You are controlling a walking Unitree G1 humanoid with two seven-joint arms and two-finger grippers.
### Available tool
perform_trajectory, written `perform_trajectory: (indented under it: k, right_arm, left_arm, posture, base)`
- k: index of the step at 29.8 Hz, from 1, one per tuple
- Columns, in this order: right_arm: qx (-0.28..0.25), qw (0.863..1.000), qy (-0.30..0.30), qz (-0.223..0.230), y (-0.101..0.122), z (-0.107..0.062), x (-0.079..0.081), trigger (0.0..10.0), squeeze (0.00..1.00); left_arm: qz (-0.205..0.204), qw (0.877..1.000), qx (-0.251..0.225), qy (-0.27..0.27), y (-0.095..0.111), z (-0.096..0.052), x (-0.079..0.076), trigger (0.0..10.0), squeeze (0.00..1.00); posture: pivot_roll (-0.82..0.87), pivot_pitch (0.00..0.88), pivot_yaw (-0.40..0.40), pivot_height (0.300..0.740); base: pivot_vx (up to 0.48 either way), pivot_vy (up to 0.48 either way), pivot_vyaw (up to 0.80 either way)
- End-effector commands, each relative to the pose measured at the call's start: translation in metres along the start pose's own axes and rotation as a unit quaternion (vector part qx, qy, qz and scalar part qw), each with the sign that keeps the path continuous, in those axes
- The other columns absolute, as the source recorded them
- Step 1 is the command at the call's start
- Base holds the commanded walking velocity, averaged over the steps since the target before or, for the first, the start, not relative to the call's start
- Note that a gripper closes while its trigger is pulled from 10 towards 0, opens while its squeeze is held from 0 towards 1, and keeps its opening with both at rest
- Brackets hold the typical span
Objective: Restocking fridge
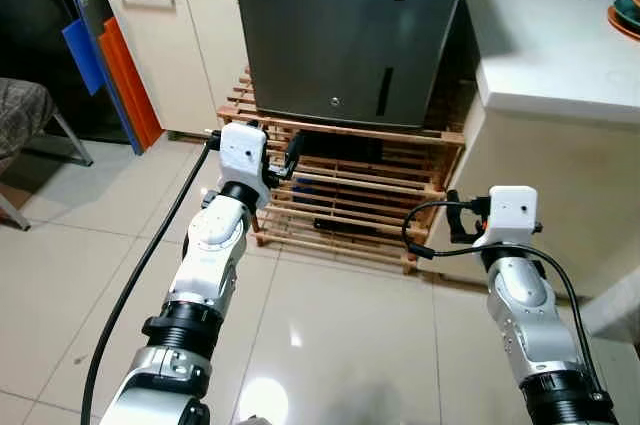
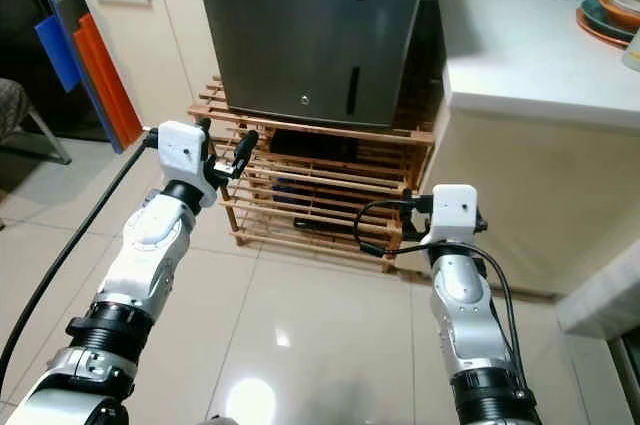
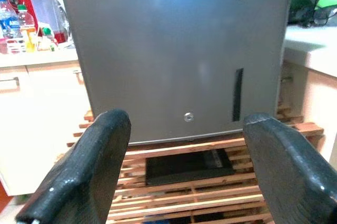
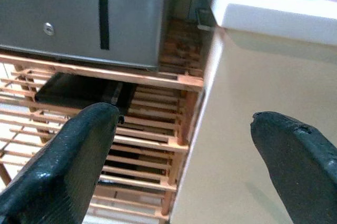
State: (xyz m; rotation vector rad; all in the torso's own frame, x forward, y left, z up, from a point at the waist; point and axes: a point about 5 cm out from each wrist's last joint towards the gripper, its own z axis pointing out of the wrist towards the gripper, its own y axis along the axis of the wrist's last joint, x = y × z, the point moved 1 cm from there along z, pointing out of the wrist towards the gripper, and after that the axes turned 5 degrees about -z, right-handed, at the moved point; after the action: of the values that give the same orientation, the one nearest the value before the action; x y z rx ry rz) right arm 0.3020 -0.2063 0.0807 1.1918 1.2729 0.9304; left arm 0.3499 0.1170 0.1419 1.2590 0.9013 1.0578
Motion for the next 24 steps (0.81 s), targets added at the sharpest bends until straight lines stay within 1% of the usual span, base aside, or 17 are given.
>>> perform_trajectory:
  k: [1,3,4,5,6,8,9,12,15,17,19,20,24]
  right_arm:
    - [0.002,1.000,0.006,0.004,-0.005,-0.003,0.007,10.0,0.00]
    - [0.006,1.000,0.008,0.005,-0.010,-0.005,0.013,10.0,0.00]
    - [0.006,1.000,0.008,0.005,-0.010,-0.005,0.013,10.0,0.00]
    - [0.016,1.000,0.007,0.006,-0.018,-0.006,0.015,10.0,0.00]
    - [0.021,1.000,0.003,0.012,-0.020,-0.007,0.015,10.0,0.00]
    - [0.023,1.000,0.000,0.017,-0.019,-0.008,0.014,10.0,0.00]
    - [0.024,0.999,0.003,0.023,-0.019,-0.009,0.016,10.0,0.00]
    - [0.025,0.999,0.013,0.017,-0.021,-0.008,0.020,10.0,0.00]
    - [0.027,0.999,0.009,0.019,-0.022,-0.007,0.020,10.0,0.00]
    - [0.022,1.000,0.003,0.021,-0.022,-0.007,0.016,10.0,0.00]
    - [0.021,1.000,0.002,0.020,-0.021,-0.006,0.014,10.0,0.00]
    - [0.023,1.000,-0.004,0.021,-0.023,-0.005,0.009,10.0,0.00]
    - [0.029,0.999,-0.006,0.019,-0.025,-0.002,0.006,10.0,0.00]
  left_arm:
    - [0.007,1.000,0.017,0.010,-0.002,-0.003,0.004,10.0,0.00]
    - [-0.001,1.000,0.023,0.013,-0.007,-0.006,0.008,10.0,0.00]
    - [-0.001,1.000,0.023,0.013,-0.007,-0.006,0.008,10.0,0.00]
    - [0.001,0.999,0.035,0.017,-0.014,-0.009,0.009,10.0,0.00]
    - [-0.005,0.999,0.040,0.022,-0.017,-0.010,0.010,10.0,0.00]
    - [-0.009,0.999,0.044,0.026,-0.016,-0.012,0.011,10.0,0.00]
    - [-0.005,0.999,0.044,0.021,-0.015,-0.013,0.011,10.0,0.00]
    - [0.007,0.998,0.050,0.022,-0.017,-0.014,0.014,10.0,0.00]
    - [0.000,0.998,0.057,0.035,-0.020,-0.015,0.018,10.0,0.00]
    - [-0.012,0.997,0.061,0.040,-0.023,-0.018,0.021,10.0,0.00]
    - [-0.011,0.997,0.061,0.037,-0.022,-0.018,0.020,10.0,0.00]
    - [-0.003,0.997,0.067,0.039,-0.025,-0.023,0.026,10.0,0.00]
    - [-0.006,0.995,0.079,0.056,-0.027,-0.023,0.036,10.0,0.00]
  posture:
    - [-0.09,0.000,0.047,0.740]
    - [-0.08,0.000,0.055,0.740]
    - [-0.08,0.000,0.055,0.740]
    - [-0.08,0.000,0.053,0.740]
    - [-0.07,0.000,0.048,0.740]
    - [-0.07,0.000,0.046,0.740]
    - [-0.07,0.000,0.044,0.740]
    - [-0.07,0.000,0.041,0.740]
    - [-0.07,0.000,0.046,0.740]
    - [-0.07,0.000,0.051,0.740]
    - [-0.06,0.000,0.047,0.740]
    - [-0.06,0.000,0.044,0.740]
    - [-0.05,0.000,0.034,0.740]
  base:
    - [0.428,0.000,0.00]
    - [0.428,0.000,0.00]
    - [0.428,0.000,0.00]
    - [0.431,0.000,0.00]
    - [0.431,0.000,0.00]
    - [0.428,0.000,0.00]
    - [0.428,0.000,0.00]
    - [0.431,0.000,0.00]
    - [0.431,0.000,0.00]
    - [0.154,0.424,0.00]
    - [0.000,0.480,0.00]
    - [0.000,0.480,0.00]
    - [0.000,0.480,0.00]
